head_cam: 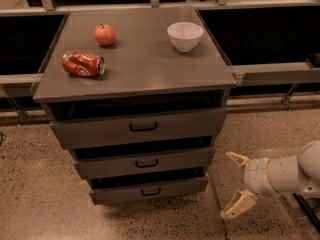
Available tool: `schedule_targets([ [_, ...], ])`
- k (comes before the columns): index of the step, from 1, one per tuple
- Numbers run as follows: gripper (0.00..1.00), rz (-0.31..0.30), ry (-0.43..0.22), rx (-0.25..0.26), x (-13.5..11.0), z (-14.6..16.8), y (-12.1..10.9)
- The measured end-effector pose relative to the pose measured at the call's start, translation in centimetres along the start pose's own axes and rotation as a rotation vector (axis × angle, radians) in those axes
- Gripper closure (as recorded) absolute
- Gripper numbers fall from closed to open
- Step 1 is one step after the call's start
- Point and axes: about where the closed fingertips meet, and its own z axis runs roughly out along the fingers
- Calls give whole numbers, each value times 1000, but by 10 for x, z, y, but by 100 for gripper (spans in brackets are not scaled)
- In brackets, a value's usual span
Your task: Open bottom drawer
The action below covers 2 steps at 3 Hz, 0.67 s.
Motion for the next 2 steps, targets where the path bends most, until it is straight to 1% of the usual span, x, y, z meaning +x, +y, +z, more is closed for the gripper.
schedule_targets([
  [1, 0, 5, -40, 23, -4, -1, -18],
  [2, 0, -12, 26, -20, 10, 22, -20],
])
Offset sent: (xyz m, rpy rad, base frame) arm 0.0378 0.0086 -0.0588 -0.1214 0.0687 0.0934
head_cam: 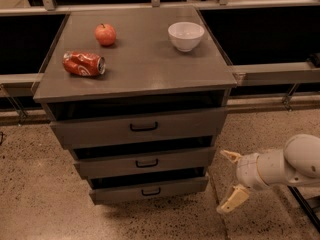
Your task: Open bottom drawer
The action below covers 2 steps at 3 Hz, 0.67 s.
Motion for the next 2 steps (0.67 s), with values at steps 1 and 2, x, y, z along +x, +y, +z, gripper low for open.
schedule_targets([
  [1, 0, -104, 93, -60, 34, 57, 4],
  [2, 0, -223, 106, -50, 53, 99, 0],
])
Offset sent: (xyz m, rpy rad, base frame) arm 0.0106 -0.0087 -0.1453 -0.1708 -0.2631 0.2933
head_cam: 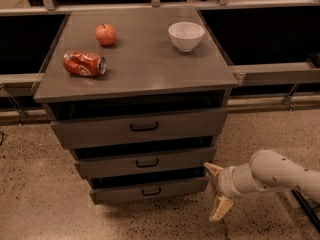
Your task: Open bottom drawer
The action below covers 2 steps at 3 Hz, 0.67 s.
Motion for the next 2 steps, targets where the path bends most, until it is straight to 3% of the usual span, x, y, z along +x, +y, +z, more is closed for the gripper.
schedule_targets([
  [1, 0, -52, -2, 0, 1, 2, 1],
  [2, 0, -49, -24, -15, 4, 11, -4],
])
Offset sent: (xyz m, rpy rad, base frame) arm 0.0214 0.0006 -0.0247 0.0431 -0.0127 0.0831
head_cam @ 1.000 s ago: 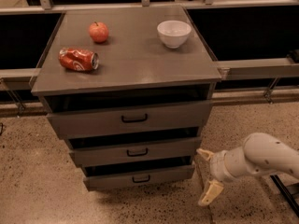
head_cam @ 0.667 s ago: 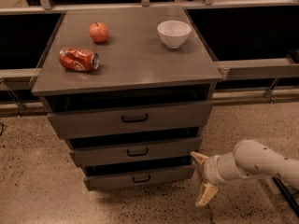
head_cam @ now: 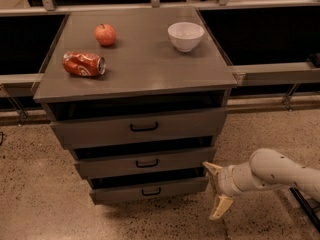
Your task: Open bottom drawer
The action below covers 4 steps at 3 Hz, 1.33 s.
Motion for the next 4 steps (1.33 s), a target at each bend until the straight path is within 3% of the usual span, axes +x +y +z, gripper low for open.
schedule_targets([
  [1, 0, -65, -91, -11, 25, 53, -27],
  [2, 0, -106, -104, -65, 59, 125, -41],
  [3, 0, -89, -369, -51, 57, 173, -34],
  [4, 0, -110, -392, -63, 58, 182, -30],
])
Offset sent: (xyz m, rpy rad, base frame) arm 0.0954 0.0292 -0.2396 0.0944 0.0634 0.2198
